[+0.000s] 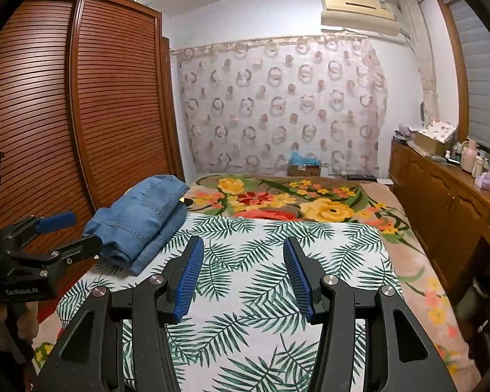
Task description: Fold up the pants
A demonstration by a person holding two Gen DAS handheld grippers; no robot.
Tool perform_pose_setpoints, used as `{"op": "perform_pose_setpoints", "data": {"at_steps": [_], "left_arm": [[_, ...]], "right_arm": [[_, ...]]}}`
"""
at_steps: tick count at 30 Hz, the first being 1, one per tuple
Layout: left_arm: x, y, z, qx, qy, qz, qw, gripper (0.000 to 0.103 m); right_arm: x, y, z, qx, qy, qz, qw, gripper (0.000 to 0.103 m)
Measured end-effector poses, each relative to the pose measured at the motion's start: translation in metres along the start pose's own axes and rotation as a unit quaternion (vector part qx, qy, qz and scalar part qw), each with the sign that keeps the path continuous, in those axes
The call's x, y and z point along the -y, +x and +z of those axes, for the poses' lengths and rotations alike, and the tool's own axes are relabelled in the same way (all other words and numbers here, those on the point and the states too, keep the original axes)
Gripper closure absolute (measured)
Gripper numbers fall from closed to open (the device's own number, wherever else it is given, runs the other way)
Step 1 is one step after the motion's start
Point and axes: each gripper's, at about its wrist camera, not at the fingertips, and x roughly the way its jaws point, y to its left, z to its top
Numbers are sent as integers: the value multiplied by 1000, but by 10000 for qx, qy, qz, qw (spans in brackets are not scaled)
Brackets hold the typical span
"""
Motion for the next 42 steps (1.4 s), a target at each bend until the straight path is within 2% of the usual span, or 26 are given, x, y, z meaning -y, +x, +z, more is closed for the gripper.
{"op": "perform_pose_setpoints", "data": {"at_steps": [12, 17, 42], "left_arm": [[3, -34, 12, 348, -38, 206, 9992, 13], [7, -44, 13, 415, 11, 294, 9987, 13], [6, -51, 13, 493, -30, 350, 9982, 13]], "right_arm": [[-12, -33, 13, 380, -3, -118, 9992, 51], [-18, -41, 5, 457, -34, -139, 9989, 51], [-11, -37, -4, 397, -40, -110, 9991, 51]]}}
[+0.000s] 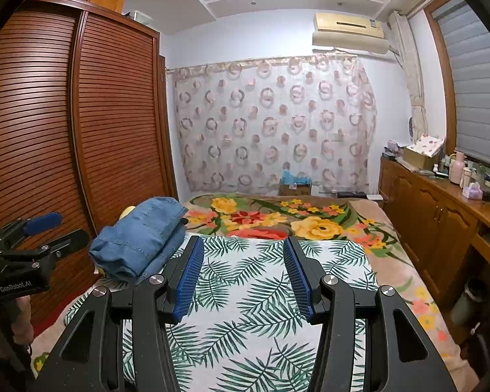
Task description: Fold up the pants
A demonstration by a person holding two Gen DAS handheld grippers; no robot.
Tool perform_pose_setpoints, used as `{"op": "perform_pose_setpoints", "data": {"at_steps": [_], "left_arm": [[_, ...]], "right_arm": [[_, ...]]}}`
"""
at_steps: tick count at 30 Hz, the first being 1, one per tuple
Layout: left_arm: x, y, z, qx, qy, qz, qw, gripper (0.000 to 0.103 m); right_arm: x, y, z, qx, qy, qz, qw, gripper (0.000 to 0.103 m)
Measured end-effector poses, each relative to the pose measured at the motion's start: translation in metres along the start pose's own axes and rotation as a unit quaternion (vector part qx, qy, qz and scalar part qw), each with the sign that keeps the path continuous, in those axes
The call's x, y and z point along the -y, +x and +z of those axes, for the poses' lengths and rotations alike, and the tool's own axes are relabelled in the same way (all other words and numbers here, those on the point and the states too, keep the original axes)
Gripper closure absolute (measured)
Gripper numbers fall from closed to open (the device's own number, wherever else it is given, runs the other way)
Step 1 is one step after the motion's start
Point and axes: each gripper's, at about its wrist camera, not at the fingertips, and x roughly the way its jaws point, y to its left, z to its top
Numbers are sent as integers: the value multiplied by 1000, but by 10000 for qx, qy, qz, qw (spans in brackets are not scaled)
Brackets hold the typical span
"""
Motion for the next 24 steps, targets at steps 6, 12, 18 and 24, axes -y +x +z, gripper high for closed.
{"op": "perform_pose_setpoints", "data": {"at_steps": [6, 12, 18, 24], "left_arm": [[4, -4, 0, 48, 8, -29, 10000, 13], [5, -3, -1, 43, 0, -18, 10000, 13], [5, -3, -1, 51, 6, -8, 10000, 13], [5, -3, -1, 55, -3, -10, 10000, 13]], "right_arm": [[0, 1, 0, -20, 10, 16, 10000, 51], [0, 0, -1, 1, 0, 2, 10000, 51], [0, 0, 0, 1, 0, -7, 10000, 51], [1, 0, 0, 9, -7, 1, 10000, 51]]}}
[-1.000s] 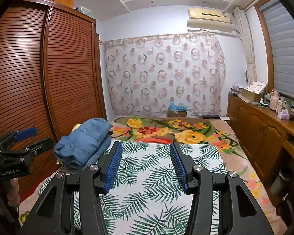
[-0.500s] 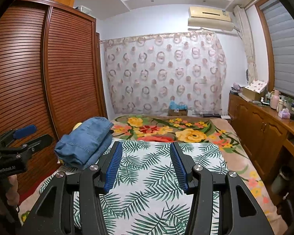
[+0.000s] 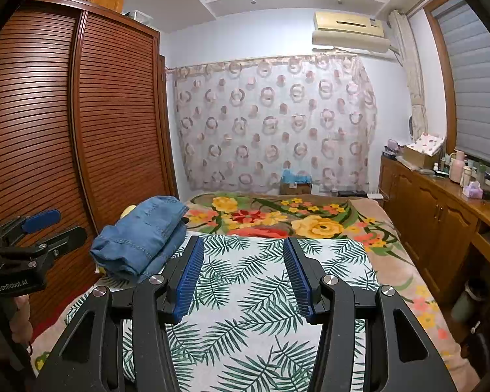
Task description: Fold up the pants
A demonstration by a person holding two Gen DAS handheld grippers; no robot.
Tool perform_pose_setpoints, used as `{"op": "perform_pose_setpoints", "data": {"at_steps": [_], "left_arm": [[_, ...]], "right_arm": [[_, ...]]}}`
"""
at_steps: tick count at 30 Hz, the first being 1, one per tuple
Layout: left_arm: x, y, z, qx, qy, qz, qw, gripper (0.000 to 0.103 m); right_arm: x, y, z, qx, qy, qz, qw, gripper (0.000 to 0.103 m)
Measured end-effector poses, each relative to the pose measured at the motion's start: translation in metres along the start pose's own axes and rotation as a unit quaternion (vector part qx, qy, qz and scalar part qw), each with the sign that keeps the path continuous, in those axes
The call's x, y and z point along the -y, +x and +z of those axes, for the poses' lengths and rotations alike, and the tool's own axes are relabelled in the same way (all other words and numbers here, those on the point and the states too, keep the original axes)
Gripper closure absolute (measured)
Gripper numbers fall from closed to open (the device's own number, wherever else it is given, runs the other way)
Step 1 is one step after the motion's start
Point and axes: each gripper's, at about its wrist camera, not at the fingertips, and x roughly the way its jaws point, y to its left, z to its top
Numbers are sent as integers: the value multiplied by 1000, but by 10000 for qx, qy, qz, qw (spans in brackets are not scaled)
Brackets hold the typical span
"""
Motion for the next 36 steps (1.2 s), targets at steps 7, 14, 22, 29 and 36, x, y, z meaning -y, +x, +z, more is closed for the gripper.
{"op": "perform_pose_setpoints", "data": {"at_steps": [7, 14, 22, 29, 36], "left_arm": [[0, 0, -1, -3, 21, -26, 10000, 13], [0, 0, -1, -3, 26, -30, 10000, 13], [-1, 0, 0, 0, 22, -29, 10000, 13], [-1, 0, -1, 0, 26, -26, 10000, 13], [-1, 0, 0, 0, 17, -31, 10000, 13]], "right_arm": [[-2, 0, 0, 2, -9, 2, 10000, 51], [-2, 0, 0, 11, 2, 0, 10000, 51], [-6, 2, -2, 8, -4, -14, 10000, 51], [-7, 3, -1, 10, -1, -15, 10000, 51], [-8, 3, -1, 14, -10, -12, 10000, 51]]}}
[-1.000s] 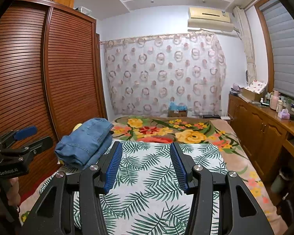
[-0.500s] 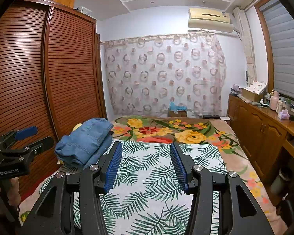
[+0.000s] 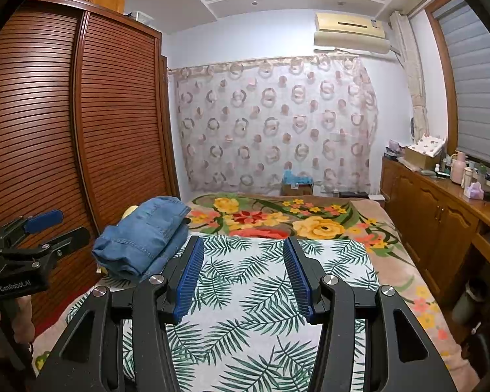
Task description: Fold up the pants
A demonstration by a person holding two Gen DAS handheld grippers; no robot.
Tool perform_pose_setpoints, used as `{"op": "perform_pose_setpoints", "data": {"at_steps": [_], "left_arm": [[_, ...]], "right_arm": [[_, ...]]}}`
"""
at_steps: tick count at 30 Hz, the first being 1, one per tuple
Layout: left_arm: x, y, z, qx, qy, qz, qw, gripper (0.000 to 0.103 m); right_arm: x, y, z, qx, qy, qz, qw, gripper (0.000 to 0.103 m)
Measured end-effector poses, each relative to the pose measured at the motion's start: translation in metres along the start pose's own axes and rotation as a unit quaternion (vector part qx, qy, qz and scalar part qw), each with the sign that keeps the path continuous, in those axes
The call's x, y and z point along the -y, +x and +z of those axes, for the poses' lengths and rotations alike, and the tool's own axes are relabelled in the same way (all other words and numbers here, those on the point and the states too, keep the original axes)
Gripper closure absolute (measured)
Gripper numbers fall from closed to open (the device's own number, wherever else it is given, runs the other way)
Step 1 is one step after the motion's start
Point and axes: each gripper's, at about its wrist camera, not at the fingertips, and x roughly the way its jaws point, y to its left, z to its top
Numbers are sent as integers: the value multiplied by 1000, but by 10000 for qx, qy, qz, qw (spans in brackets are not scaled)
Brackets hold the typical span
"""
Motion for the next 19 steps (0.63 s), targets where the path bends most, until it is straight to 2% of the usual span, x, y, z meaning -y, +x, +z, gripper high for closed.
{"op": "perform_pose_setpoints", "data": {"at_steps": [19], "left_arm": [[-1, 0, 0, -2, 2, -3, 10000, 13]], "right_arm": [[1, 1, 1, 0, 1, -10, 10000, 51]]}}
